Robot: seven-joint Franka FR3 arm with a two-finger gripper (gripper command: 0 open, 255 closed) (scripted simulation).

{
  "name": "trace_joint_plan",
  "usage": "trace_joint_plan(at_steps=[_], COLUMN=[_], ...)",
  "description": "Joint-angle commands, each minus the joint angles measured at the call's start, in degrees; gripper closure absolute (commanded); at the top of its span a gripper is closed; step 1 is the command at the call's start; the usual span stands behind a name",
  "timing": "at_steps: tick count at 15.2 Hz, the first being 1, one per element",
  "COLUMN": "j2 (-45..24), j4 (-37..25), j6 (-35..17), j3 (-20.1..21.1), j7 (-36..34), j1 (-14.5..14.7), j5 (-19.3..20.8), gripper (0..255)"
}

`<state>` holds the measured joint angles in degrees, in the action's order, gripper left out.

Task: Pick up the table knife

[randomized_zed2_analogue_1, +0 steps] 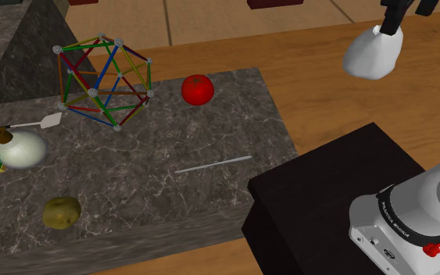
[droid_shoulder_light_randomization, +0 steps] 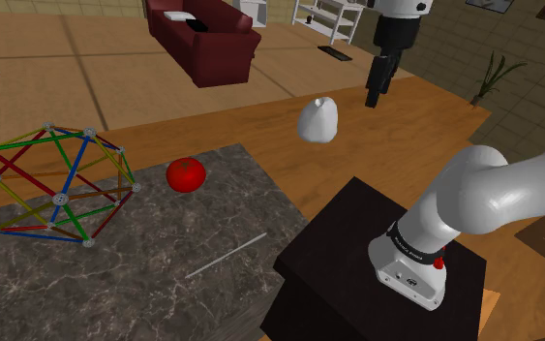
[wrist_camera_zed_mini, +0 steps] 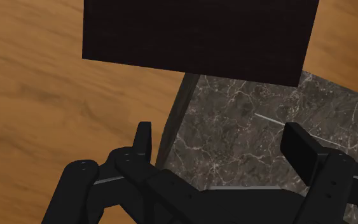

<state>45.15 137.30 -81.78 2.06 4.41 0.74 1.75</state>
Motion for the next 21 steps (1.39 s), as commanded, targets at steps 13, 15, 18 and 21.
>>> trace_joint_plan(at_steps=[13,15,18,21], j2=[-13.6,-16.7,-21.7,-27.2], j4=[9.7,10.5,11.2,11.4], j6=[-24.7,-28.9,-35.0,-41.1], j3=[3.9,4.8,6.1,7.6], j7=[9.2,10.6,12.4,13.9], j1=[7.9,9.1,10.7,12.2], j5=[-0.5,-0.4,-0.1,0.5], gripper=[0,0,0,0])
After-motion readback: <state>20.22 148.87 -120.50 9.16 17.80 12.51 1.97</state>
